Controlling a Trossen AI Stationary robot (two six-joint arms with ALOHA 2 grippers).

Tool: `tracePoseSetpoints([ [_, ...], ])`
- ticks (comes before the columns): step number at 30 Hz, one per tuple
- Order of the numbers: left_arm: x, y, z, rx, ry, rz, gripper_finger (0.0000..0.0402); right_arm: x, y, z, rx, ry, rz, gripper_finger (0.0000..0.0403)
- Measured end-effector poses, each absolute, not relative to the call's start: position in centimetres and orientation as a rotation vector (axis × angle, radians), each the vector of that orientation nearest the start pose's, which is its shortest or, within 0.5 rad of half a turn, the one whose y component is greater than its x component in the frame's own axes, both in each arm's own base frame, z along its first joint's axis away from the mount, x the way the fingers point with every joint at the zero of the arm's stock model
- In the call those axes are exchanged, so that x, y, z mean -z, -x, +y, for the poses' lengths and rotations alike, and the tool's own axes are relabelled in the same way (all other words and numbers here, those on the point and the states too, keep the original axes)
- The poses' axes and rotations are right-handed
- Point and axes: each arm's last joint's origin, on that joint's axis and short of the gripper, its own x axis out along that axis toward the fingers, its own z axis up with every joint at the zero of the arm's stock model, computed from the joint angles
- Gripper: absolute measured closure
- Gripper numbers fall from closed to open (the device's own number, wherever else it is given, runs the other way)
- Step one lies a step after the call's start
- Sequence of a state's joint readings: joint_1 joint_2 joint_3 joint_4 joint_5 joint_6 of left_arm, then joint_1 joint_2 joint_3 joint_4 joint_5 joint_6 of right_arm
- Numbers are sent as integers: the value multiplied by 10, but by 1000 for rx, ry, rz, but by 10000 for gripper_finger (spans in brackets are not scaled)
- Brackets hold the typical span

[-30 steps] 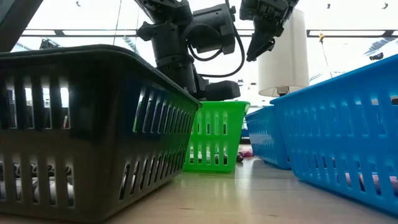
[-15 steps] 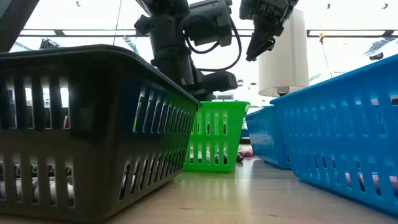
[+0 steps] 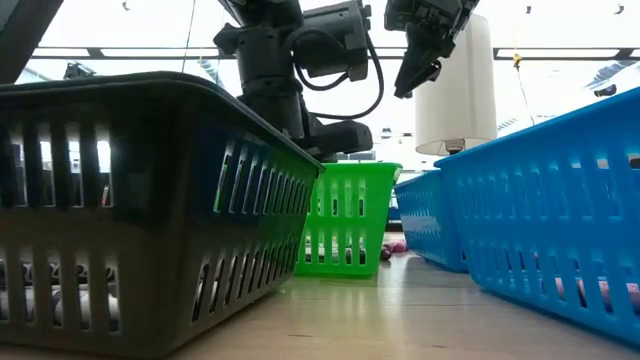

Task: Sort crayons
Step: Put the black crayon into the green bin

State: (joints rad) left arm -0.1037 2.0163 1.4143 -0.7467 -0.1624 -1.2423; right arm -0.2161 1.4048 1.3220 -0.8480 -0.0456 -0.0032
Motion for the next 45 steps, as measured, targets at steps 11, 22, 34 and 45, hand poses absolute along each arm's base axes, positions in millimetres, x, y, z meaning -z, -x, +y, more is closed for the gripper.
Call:
tracePoseSetpoints([
  [11,-154,-391,-38,-831,854,1111,210,-326,-277,-59,156,-118,923,235],
  [22,-143,-392,-41,-828,828,1159,242,-326,-278,-60,156,-118,916,235],
  [34,-141,-390,-40,-871,801,1144,390,-326,-278,-59,149,-121,916,235],
  [45,-160,-389,-38,-881,798,1043,386,-326,-278,-59,149,-121,916,235],
])
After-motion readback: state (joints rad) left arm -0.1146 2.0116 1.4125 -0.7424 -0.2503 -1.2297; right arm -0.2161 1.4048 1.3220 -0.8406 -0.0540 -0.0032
